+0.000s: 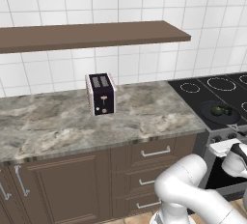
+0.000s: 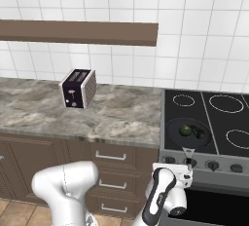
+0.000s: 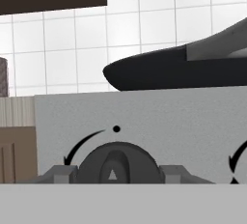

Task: Put the eggplant and squash in the pan. Then turn on the front left burner and set the heat to medium.

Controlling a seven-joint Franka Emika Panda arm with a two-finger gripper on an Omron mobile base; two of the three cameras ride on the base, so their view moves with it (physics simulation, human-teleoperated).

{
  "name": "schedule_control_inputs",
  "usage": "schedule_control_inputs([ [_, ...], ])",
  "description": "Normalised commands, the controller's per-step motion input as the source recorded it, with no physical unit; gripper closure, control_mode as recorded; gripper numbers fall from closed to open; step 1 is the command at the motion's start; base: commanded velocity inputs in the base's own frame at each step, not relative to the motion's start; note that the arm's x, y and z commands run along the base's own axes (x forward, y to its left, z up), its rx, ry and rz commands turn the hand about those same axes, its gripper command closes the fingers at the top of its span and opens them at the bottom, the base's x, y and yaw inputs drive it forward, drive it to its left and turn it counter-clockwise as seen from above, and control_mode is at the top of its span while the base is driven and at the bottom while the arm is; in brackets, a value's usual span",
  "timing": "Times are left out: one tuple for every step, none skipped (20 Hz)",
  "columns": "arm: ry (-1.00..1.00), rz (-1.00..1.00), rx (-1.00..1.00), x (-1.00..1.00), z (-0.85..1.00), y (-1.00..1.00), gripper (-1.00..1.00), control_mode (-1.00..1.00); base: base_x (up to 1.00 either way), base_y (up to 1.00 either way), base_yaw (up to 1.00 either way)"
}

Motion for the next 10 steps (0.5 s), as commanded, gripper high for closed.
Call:
schedule_control_inputs([
  [0.0,0.0,-0.01,0.03,-0.09,0.0,1.0,-1.0,0.0,0.0,0.0],
  [0.0,0.01,-0.03,0.09,-0.04,0.05,1.0,-1.0,0.0,0.0,0.0],
  [0.0,0.03,-0.03,0.09,0.0,0.07,1.0,-1.0,0.0,0.0,0.0],
  [0.0,0.04,-0.03,0.09,0.0,0.0,1.0,-1.0,0.0,0.0,0.0],
  [-0.01,0.05,-0.03,0.06,0.0,0.0,1.0,-1.0,0.0,0.0,0.0],
  [0.0,0.07,-0.03,0.01,0.0,0.0,1.0,-1.0,0.0,0.0,0.0],
  [-0.04,0.07,-0.02,0.01,0.0,0.0,1.0,-1.0,0.0,0.0,0.0],
  [-0.02,0.07,-0.05,0.02,0.0,0.0,1.0,-1.0,0.0,0.0,0.0],
  [-0.02,0.06,-0.06,0.0,-0.04,0.0,1.0,-1.0,0.0,0.0,0.0],
  [-0.02,0.05,-0.09,0.0,-0.05,0.0,1.0,-1.0,0.0,0.0,0.0],
])
